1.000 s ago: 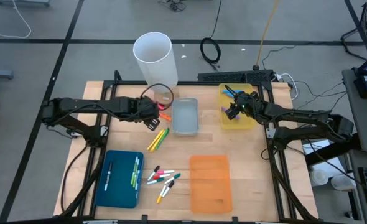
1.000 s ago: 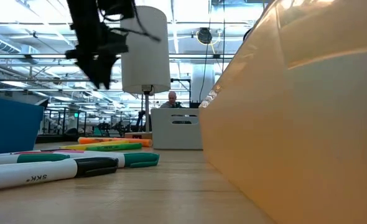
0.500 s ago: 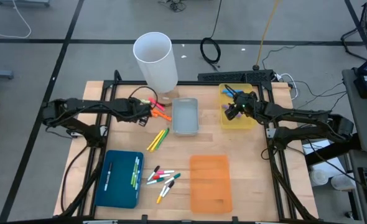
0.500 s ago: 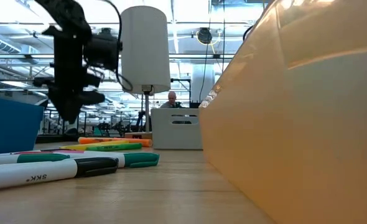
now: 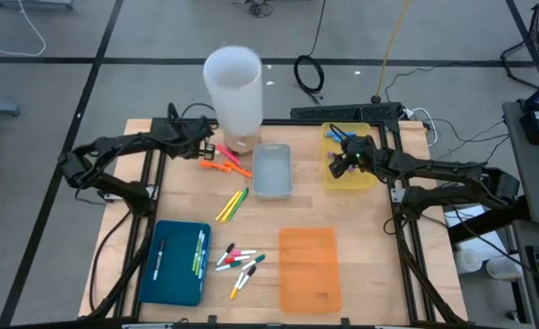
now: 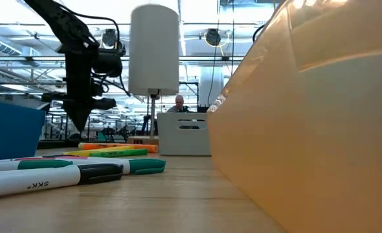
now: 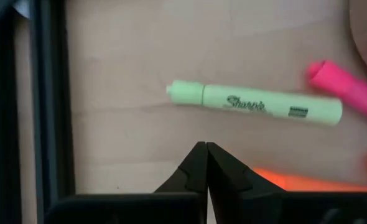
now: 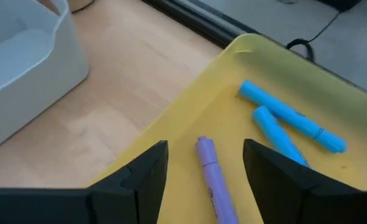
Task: Pick & Place Markers
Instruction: Adjust the green highlighter pen
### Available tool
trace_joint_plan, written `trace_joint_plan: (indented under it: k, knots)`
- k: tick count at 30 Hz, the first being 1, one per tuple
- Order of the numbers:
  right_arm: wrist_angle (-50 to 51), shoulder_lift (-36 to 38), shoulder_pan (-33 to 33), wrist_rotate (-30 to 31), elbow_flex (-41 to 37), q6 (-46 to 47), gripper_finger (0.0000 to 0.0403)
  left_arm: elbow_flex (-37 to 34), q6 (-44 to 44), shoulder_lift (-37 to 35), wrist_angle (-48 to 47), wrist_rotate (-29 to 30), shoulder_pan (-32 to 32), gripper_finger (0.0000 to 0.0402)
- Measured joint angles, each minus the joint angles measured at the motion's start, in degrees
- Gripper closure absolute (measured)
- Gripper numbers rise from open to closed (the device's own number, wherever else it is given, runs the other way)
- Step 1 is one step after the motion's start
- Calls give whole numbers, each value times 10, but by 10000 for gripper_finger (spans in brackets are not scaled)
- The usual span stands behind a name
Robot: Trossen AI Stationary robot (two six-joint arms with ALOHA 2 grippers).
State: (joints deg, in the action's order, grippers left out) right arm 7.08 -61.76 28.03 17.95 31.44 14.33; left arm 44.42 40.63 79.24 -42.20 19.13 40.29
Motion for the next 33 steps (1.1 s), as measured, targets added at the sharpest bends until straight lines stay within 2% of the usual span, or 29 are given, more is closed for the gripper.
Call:
trace_joint_plan:
  k: [7, 12, 16, 19, 23, 25, 29, 33]
  knots:
    - [0, 0, 0, -2, 0, -2, 206, 0, -36, 0, -25, -2, 4, 398]
    - [0, 0, 0, -2, 0, -2, 206, 0, -59, 0, -35, -24, 62, 399]
    - [-4, 0, 0, -2, 0, -2, 206, 0, -121, 0, -19, -84, 124, 397]
    - [-10, 0, 0, -2, 0, -2, 206, 0, -176, 0, 26, -145, 155, 395]
    - [-22, 0, 0, -2, 0, -2, 206, 0, -168, 0, 95, -201, 171, 395]
    - [-23, 0, 0, -2, 0, -2, 206, 0, -147, 0, 117, -198, 172, 395]
    - [-25, 0, 0, -2, 0, -2, 206, 0, -122, 17, 146, -156, 170, 395]
    - [-26, 0, 0, -2, 0, -2, 206, 1, -113, 60, 166, -161, 169, 398]
